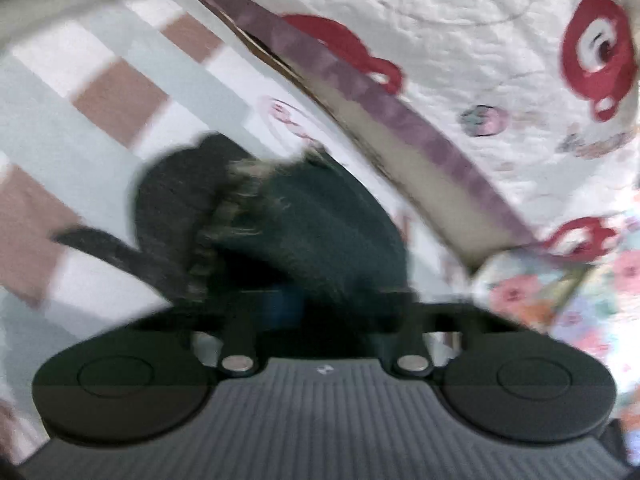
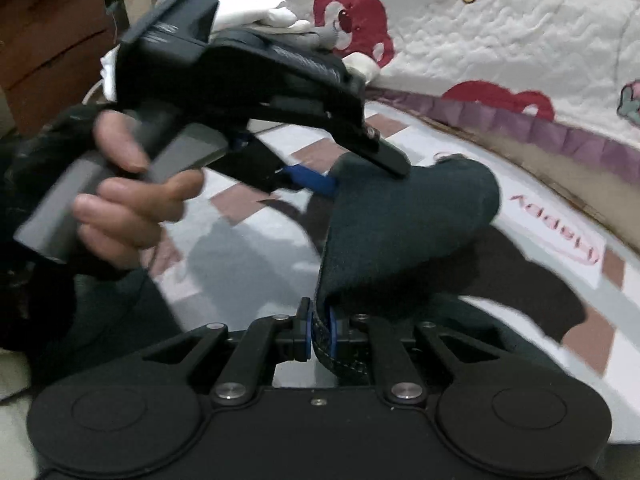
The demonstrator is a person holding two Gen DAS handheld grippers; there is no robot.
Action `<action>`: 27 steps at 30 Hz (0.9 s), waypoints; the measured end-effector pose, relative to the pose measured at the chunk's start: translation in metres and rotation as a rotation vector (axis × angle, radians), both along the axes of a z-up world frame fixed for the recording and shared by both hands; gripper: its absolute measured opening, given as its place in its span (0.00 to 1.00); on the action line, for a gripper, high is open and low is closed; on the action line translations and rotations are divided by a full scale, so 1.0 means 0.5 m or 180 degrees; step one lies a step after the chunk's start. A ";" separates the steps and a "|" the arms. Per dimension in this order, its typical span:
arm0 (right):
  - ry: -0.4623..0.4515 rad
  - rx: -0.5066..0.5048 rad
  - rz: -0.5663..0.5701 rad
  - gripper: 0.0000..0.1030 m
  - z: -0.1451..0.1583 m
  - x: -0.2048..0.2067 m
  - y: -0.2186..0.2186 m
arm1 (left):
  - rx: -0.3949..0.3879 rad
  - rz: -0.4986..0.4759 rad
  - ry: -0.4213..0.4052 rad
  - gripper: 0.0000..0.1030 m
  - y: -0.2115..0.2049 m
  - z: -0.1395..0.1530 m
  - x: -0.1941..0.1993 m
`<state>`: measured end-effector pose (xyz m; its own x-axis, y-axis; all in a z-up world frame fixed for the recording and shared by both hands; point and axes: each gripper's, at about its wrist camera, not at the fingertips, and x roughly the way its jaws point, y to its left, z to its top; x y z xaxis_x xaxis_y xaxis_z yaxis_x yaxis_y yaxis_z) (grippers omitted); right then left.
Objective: Fold clothes
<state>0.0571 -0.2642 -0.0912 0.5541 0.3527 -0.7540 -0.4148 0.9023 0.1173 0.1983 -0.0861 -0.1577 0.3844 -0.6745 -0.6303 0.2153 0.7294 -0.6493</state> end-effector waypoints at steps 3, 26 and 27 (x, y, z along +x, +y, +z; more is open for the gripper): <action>-0.0035 -0.0097 0.0143 0.14 0.030 -0.006 -0.013 | 0.0169 0.0061 -0.0410 0.07 0.002 0.048 -0.017; 0.0445 -0.1393 -0.1139 0.08 -0.054 -0.055 -0.304 | 0.0181 0.0881 -0.1045 0.07 0.116 0.135 0.014; 0.0354 -0.1366 -0.1256 0.08 -0.038 -0.052 -0.316 | 0.0192 0.0880 -0.1067 0.07 0.116 0.136 0.013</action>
<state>0.0311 -0.4221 -0.1104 0.4908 -0.2133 -0.8448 -0.0443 0.9622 -0.2686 0.2049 -0.0281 -0.0895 0.7354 -0.4834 -0.4749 0.1982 0.8236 -0.5314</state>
